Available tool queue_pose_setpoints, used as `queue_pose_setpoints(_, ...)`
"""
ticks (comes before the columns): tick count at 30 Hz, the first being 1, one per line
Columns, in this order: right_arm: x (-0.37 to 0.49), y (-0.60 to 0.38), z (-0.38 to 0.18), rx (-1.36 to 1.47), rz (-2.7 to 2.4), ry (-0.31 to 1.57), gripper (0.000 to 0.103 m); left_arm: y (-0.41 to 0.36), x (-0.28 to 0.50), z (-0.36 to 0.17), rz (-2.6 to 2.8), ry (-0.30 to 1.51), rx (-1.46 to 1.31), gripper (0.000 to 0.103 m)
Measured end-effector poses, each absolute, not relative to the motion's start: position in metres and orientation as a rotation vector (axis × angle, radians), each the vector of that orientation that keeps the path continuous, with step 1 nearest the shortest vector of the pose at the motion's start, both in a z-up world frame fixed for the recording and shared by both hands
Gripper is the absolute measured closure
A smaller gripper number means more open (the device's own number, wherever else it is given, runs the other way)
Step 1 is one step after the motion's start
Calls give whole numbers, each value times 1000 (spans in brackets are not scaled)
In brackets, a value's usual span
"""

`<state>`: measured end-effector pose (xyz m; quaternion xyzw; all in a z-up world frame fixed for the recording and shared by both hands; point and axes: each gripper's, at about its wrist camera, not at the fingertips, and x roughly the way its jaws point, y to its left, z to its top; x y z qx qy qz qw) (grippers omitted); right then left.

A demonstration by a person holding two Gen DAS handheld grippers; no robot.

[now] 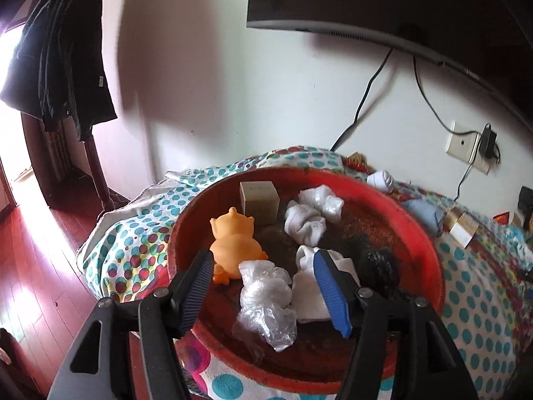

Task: Organize objects
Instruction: 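Lower the clear bag into the tray and open the left gripper, then grasp the blue-grey sock on the bed cover with the right gripper, then lift the blue-grey sock and carry it over the red tray with the right gripper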

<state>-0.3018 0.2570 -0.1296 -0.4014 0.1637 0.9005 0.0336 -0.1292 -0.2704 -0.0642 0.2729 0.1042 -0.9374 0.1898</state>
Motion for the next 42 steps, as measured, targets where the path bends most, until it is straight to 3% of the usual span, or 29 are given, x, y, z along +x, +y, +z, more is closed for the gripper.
queue_pose_setpoints(5,-305,201,-117,-1268,2898,326,0,-249,-99,-60,-2695,352,713,35)
queue_pose_setpoints(11,-326,74,-92,-1316,3140,-97,0,-218,-65,-76,-2709,551,816,35)
queue_pose_setpoints(17,-373,-25,-97,-1439,3134,-281,2,-197,-70,-86,-2790,477,882,35)
queue_pose_setpoints(26,-426,-49,-122,-1554,3032,-195,38,-210,-79,-99,-2771,575,974,35)
queue_pose_setpoints(27,-430,-48,-125,-1572,3023,-176,49,-210,-80,-100,-2774,576,986,35)
queue_pose_setpoints(29,-431,-47,-125,-1547,3039,-174,57,-209,-80,-102,-2777,582,998,35)
queue_pose_setpoints(30,-432,-49,-125,-1546,3041,-175,67,-209,-81,-102,-2779,585,1003,35)
queue_pose_setpoints(33,-430,-52,-119,-1500,3053,-208,79,-209,-80,-101,-2779,577,999,35)
queue_pose_setpoints(42,-398,-36,-95,-1441,3101,-250,81,-200,-80,-101,-2763,510,1016,35)
